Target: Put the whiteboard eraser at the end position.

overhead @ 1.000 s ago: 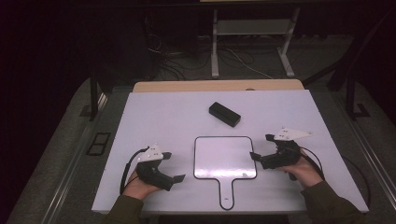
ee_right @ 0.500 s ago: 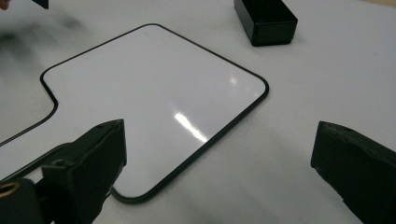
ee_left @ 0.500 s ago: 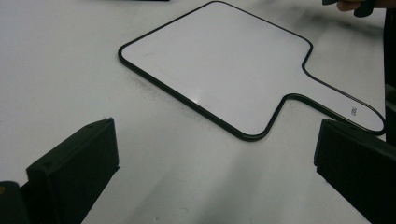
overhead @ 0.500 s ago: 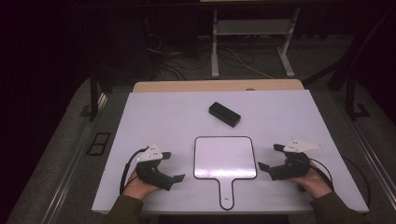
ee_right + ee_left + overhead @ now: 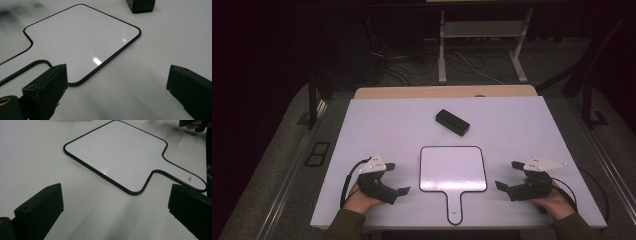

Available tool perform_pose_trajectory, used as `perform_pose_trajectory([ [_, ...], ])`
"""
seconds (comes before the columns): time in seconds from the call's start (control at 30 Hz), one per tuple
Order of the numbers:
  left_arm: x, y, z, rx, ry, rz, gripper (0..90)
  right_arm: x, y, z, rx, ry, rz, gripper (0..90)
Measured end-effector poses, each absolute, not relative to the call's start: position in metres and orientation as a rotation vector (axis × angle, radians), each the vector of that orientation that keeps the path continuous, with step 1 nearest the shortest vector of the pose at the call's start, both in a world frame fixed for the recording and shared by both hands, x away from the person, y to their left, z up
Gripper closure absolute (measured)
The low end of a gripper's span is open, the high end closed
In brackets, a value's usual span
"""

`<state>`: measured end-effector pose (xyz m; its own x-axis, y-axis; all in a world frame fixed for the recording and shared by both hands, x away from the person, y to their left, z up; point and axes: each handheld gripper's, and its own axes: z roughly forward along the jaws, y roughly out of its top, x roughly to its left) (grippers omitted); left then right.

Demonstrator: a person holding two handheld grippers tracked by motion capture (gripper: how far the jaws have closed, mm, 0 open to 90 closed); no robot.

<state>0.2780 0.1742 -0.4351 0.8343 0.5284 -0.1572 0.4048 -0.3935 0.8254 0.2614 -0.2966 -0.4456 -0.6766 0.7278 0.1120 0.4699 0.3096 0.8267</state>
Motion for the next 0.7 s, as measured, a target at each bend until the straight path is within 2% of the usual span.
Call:
perform_pose_trajectory([
  [0.7,0.2782,0.1739,-0.4366,2.043,0.689,0.159,0.0,0.2604,-0.3012,-0.4493,1.089,2.314,1.279,2.3],
])
